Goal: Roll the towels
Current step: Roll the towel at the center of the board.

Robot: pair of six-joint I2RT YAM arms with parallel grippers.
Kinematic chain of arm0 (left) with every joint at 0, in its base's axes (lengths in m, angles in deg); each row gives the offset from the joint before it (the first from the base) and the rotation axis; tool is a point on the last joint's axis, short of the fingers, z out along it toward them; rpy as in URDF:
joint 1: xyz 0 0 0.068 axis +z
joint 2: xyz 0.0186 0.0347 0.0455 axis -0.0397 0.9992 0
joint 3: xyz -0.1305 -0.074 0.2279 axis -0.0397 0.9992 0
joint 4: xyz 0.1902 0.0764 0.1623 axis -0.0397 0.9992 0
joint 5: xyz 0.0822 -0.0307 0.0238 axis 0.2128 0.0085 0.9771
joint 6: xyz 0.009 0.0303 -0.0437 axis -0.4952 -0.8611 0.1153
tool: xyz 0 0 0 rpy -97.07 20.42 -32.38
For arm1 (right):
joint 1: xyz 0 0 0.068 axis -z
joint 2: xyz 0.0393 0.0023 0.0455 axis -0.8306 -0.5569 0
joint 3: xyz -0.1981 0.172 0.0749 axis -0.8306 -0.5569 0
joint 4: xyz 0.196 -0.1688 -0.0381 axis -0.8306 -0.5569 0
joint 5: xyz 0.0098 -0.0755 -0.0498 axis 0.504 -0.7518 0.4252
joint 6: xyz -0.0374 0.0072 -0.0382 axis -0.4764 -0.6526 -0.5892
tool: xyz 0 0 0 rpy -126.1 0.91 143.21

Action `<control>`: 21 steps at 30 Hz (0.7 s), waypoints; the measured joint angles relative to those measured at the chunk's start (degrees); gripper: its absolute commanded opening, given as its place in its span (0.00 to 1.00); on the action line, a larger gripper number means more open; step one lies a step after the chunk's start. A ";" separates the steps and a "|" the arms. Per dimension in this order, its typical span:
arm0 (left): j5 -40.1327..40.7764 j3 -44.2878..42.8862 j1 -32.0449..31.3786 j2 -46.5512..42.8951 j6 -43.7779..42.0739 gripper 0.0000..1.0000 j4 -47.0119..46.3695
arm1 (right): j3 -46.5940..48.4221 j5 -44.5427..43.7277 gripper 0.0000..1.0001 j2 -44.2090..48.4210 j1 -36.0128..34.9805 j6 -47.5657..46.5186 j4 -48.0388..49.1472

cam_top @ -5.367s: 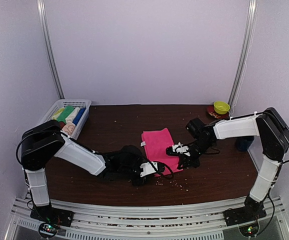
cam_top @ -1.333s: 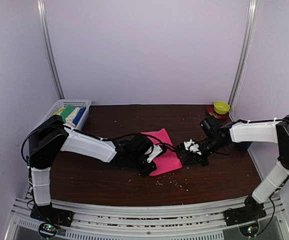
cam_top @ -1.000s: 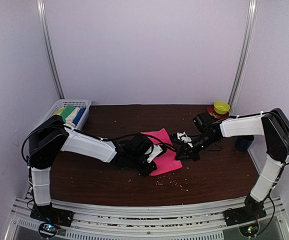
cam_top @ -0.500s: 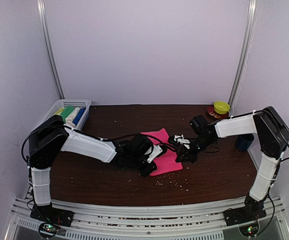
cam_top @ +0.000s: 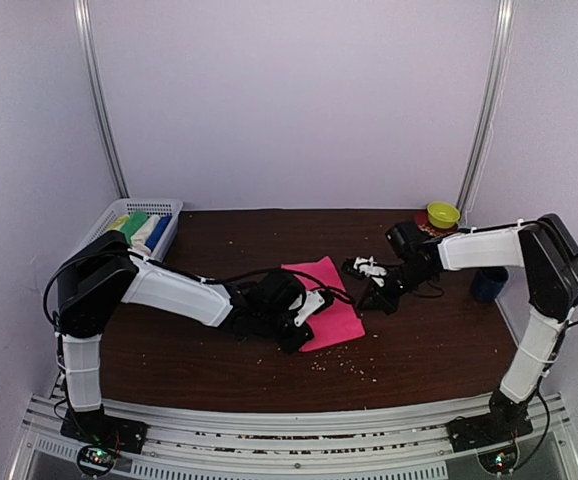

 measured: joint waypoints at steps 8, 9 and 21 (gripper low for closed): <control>-1.14 0.00 0.00 0.13 0.00 0.19 -0.28 | -9.40 -1.77 0.56 17.59 4.61 -5.70 8.55; -1.31 0.00 0.02 0.15 0.00 0.19 -0.33 | -11.56 -1.97 0.64 20.00 4.70 -7.65 9.99; -6.75 -0.13 1.42 1.07 0.37 0.19 -1.97 | -36.76 3.74 0.83 41.40 3.52 -38.75 20.15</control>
